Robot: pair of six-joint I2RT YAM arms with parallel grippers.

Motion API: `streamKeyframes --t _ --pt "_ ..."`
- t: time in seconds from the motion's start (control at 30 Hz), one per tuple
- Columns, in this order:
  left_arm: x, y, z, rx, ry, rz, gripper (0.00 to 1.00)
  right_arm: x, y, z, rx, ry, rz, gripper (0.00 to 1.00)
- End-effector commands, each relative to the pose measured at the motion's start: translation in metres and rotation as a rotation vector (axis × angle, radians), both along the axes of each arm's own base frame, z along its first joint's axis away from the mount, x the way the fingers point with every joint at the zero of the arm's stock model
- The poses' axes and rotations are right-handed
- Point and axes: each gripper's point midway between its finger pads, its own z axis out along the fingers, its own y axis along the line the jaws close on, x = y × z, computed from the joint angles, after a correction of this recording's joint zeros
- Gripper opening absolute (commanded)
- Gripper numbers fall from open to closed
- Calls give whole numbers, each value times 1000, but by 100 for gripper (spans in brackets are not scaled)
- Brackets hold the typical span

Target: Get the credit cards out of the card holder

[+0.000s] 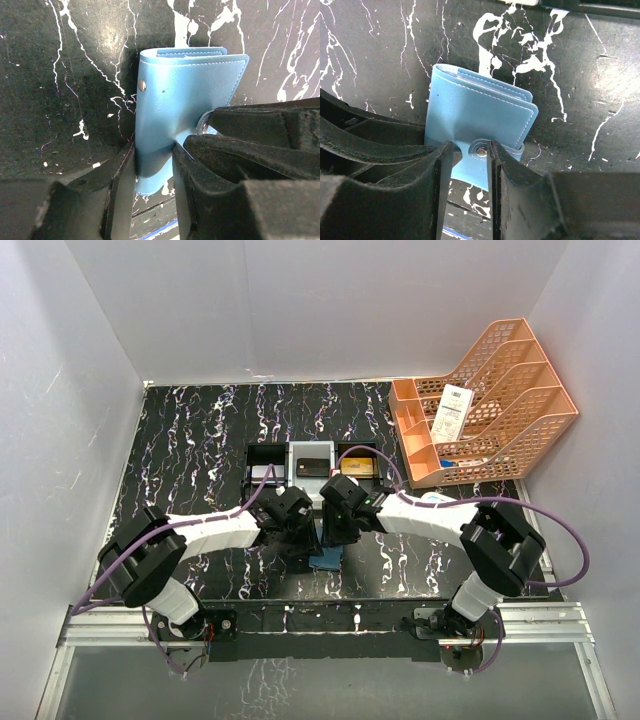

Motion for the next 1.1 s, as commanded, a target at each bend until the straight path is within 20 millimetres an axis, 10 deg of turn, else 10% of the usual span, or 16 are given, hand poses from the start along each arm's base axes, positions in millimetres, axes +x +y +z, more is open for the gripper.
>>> streamKeyframes --t 0.0,1.07 --pt "-27 57 -42 249 62 6 24 -1 -1 -3 -48 -12 -5 33" --pt "-34 84 -58 362 97 106 15 -20 -59 0 -234 -50 8 0"
